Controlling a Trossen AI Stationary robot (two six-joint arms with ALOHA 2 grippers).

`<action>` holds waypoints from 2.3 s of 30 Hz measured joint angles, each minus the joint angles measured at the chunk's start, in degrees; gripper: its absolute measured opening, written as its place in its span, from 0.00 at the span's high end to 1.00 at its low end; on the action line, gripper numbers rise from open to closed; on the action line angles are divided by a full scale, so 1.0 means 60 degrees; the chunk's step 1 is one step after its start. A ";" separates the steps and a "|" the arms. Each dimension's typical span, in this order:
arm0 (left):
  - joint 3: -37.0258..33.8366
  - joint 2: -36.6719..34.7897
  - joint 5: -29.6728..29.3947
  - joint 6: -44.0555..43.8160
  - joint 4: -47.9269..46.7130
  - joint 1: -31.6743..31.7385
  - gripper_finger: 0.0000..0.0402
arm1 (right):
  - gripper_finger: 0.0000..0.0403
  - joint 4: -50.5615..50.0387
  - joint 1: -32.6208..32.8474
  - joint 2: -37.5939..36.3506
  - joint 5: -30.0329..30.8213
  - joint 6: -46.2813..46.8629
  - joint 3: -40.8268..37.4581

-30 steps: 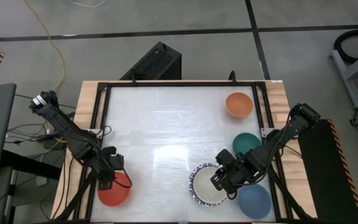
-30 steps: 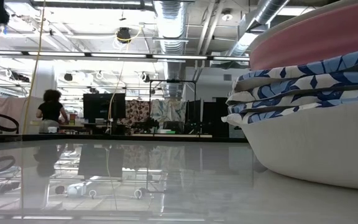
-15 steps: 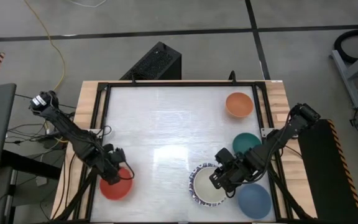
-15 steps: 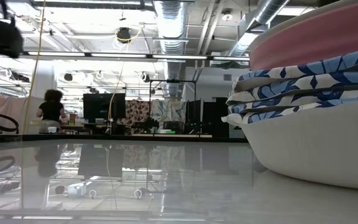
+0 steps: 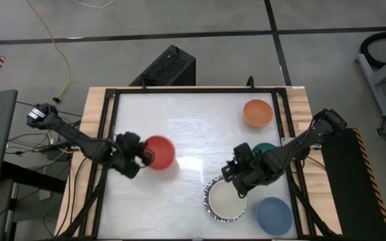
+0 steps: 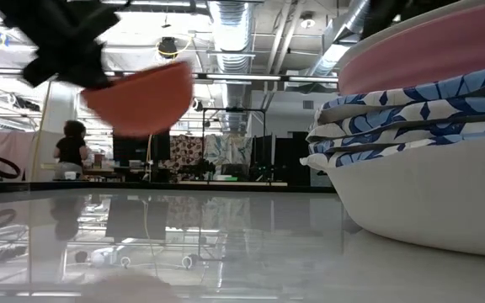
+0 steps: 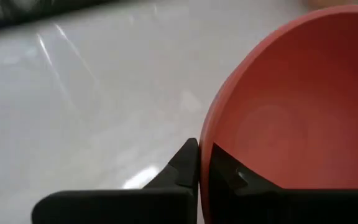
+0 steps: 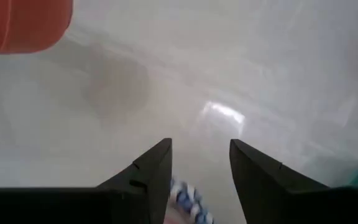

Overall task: Nest bowls inside each other
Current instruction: Stack the orange bowl on top of the gray bowl

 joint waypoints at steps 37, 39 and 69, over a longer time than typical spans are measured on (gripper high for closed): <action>0.1297 0.1468 -0.2049 1.8697 1.4726 0.4488 1.00 | 0.58 1.2922 -0.3640 -0.0481 0.3372 -1.6121 0.0003; 0.1456 0.1468 -0.2034 1.8734 1.4738 0.4643 1.00 | 0.58 1.3024 -0.3831 -0.0334 0.3221 -1.5988 0.0004; 0.1726 0.1434 0.0416 1.7348 1.3154 0.4426 0.88 | 0.96 1.1361 -0.5150 0.0318 0.3219 -1.1983 -0.0015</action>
